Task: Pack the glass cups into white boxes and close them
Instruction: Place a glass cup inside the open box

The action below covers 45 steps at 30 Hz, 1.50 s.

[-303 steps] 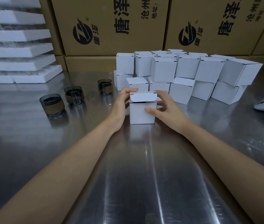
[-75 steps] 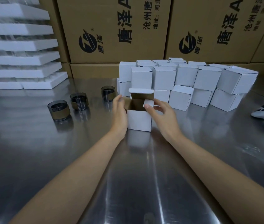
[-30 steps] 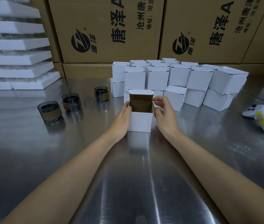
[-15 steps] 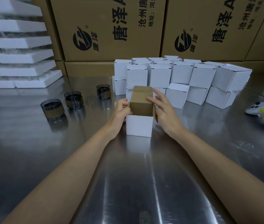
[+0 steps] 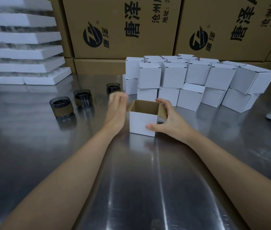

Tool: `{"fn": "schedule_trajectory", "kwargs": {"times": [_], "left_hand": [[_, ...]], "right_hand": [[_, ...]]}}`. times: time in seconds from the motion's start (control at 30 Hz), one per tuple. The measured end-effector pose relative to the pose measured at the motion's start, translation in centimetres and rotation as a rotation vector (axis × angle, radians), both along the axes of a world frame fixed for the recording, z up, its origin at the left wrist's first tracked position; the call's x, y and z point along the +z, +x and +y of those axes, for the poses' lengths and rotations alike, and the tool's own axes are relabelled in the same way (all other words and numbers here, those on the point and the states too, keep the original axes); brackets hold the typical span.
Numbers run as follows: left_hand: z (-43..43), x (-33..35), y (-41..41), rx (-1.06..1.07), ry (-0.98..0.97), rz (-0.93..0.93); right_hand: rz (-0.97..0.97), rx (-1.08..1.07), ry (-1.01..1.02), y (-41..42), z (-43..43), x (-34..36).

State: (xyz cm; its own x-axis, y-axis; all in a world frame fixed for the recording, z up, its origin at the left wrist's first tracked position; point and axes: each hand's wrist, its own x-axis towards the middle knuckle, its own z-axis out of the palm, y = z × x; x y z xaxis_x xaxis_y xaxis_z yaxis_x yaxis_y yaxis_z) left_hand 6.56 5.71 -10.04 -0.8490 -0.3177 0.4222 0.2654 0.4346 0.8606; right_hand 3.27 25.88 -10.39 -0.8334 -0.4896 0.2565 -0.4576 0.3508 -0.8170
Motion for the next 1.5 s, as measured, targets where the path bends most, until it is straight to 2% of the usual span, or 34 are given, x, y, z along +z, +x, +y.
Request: {"fn": "schedule_trajectory", "kwargs": {"times": [0.07,0.1,0.17,0.27,0.33,0.53,0.73,0.9,1.03,1.1,1.23,1.43,1.5], "left_hand": [[-2.0,0.4,-0.1,0.295,-0.342,0.186],[-3.2,0.5,-0.4,0.418,-0.519,0.201],[-5.9,0.3,-1.2,0.585,-0.770,0.094],[-8.4,-0.3,-2.0,0.701,-0.871,-0.169],[-8.8,-0.7,-2.2,0.698,-0.827,-0.258],[-7.4,-0.6,-2.2,0.615,-0.690,-0.144],[-3.4,-0.9,-1.9,0.310,-0.626,0.009],[-1.5,-0.7,-1.2,-0.096,-0.582,0.107],[-2.0,-0.7,-1.1,-0.072,-0.459,0.028],[-2.5,-0.7,-1.4,-0.041,-0.364,-0.078],[-2.7,-0.8,-1.9,-0.111,-0.201,-0.263],[-3.1,-1.1,-2.4,-0.109,-0.198,-0.302],[-3.3,-0.9,-2.4,-0.120,-0.116,-0.310]], "right_hand": [[-0.001,0.000,-0.005,-0.2,0.0,-0.2],[-0.001,0.010,-0.010,-0.1,0.1,-0.2],[-0.013,0.033,-0.030,-0.1,0.1,-0.2],[-0.034,0.055,-0.045,-0.6,0.3,-0.3],[-0.032,0.046,-0.030,-0.9,0.4,-0.2],[-0.020,0.010,-0.039,-1.4,0.7,-0.1],[-0.002,-0.073,-0.074,-2.1,2.2,0.2],[-0.002,-0.085,-0.068,-2.1,2.3,0.3],[-0.013,-0.075,-0.062,-2.0,2.3,0.3],[-0.015,-0.075,-0.066,-2.1,2.3,0.1],[-0.007,-0.080,-0.067,-2.2,2.2,-0.1],[-0.013,-0.090,-0.074,-2.3,2.1,-0.1],[-0.016,-0.092,-0.067,-2.3,2.1,0.0]]}}
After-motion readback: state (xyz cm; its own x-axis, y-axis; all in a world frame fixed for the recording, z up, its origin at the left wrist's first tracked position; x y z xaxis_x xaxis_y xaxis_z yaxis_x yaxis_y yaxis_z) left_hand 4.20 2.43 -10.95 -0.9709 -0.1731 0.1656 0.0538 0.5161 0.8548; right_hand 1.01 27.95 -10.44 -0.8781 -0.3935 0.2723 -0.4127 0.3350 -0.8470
